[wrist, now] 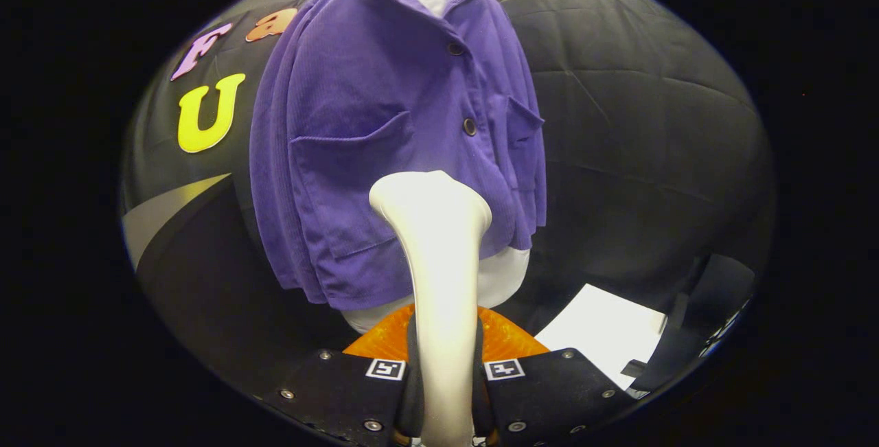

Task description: Iron the clothes twice with a garment steamer, once on the left side and once on the right side.

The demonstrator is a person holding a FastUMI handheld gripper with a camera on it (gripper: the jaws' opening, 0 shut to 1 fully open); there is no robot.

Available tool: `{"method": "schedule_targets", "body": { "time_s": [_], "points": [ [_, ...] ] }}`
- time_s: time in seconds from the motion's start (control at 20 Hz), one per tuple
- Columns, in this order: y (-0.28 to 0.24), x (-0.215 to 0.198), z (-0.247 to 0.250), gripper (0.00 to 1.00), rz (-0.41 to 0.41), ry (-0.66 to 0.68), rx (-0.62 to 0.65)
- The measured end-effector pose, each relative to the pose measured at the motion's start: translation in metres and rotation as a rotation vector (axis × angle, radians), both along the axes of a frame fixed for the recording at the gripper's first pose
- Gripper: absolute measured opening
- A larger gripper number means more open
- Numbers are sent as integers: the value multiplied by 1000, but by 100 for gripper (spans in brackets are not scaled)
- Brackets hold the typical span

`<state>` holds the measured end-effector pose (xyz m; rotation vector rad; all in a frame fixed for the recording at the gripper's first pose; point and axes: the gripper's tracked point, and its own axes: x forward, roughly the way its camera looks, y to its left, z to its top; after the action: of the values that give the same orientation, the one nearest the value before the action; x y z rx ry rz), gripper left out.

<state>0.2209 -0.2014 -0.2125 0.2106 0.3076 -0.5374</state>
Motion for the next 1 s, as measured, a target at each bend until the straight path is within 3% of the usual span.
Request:
{"method": "schedule_targets", "body": {
  "time_s": [0.15, 0.35, 0.7, 1.0],
  "points": [
    [-19, -13, 20, 27, -31, -32, -5],
    [-49, -27, 83, 27, -55, -136, -41],
    [-89, -46, 200, 27, 6, -312, -112],
    [-106, -34, 283, 27, 38, -436, -161]
  ]
}}
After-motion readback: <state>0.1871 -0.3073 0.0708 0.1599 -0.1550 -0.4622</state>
